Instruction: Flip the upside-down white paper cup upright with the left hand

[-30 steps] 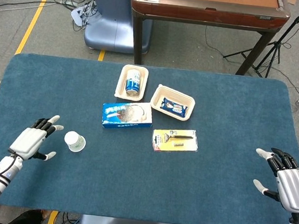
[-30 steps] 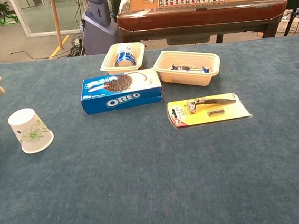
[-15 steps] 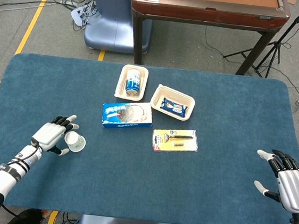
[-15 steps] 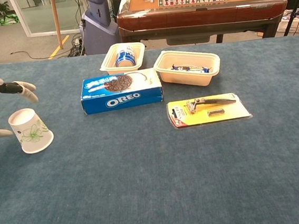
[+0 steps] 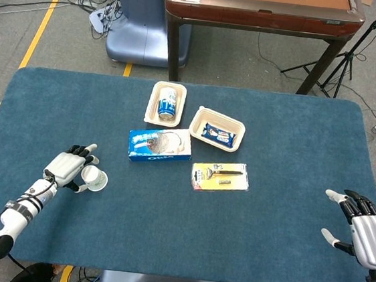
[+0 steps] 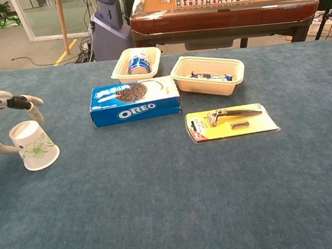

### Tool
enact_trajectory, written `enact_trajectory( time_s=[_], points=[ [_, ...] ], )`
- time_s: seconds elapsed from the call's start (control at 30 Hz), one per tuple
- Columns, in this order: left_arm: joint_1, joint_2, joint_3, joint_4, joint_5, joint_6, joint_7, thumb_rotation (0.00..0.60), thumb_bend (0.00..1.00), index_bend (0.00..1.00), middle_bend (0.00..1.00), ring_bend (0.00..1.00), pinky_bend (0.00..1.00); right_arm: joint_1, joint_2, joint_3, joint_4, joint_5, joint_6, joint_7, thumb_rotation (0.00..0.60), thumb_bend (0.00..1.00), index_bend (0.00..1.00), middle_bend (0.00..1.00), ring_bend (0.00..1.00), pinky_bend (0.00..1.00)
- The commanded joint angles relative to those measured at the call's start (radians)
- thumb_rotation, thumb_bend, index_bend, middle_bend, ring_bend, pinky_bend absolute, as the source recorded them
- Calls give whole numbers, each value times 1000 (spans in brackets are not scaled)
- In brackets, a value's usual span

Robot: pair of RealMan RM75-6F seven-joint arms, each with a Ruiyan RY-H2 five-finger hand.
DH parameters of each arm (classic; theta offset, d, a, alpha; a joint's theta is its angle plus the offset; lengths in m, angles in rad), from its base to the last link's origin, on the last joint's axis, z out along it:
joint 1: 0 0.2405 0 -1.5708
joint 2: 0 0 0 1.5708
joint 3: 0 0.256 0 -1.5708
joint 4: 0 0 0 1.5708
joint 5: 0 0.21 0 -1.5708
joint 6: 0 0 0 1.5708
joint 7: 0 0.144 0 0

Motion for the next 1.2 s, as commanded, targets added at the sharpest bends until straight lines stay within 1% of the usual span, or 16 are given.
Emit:
enact_trajectory(
  time_s=[0.03,0.37,0.5,0.6,0.73,0.83,1.1,1.2],
  points=[
    [-4,-5,3,6,-2,1,-4,600,210,266,0,0,0,0,-1,0,1,3,-2,1,600,148,242,314,151,219],
    [-16,-39,14,59,14,4,-22,600,230,370,0,0,0,-3,-3,-4,3,13,-11,5,600,148,242,314,151,219],
    [-14,-55,6,76,49,15,-69,600,230,407,0,0,0,-3,0,-6,0,13,-16,-1,600,148,242,314,151,219],
    [-9,-66,-7,82,83,20,-135,600,230,412,0,0,0,-3,0,-7,-2,12,-15,-1,600,148,242,314,151,219],
    [7,-97,-37,100,147,43,-286,600,229,411,0,0,0,-3,1,-6,-2,11,-14,-1,600,148,242,314,151,219],
    [14,-124,-49,127,193,52,-391,600,229,410,0,0,0,-4,1,-6,-1,11,-13,0,600,148,242,314,151,219],
    [33,-217,-55,198,276,85,-639,600,226,392,0,0,0,-9,2,-6,3,13,-6,6,600,148,242,314,151,219],
    [37,-242,-51,221,291,88,-693,600,225,378,0,0,0,-10,1,-6,4,13,-6,7,600,148,242,314,151,219]
  ],
)
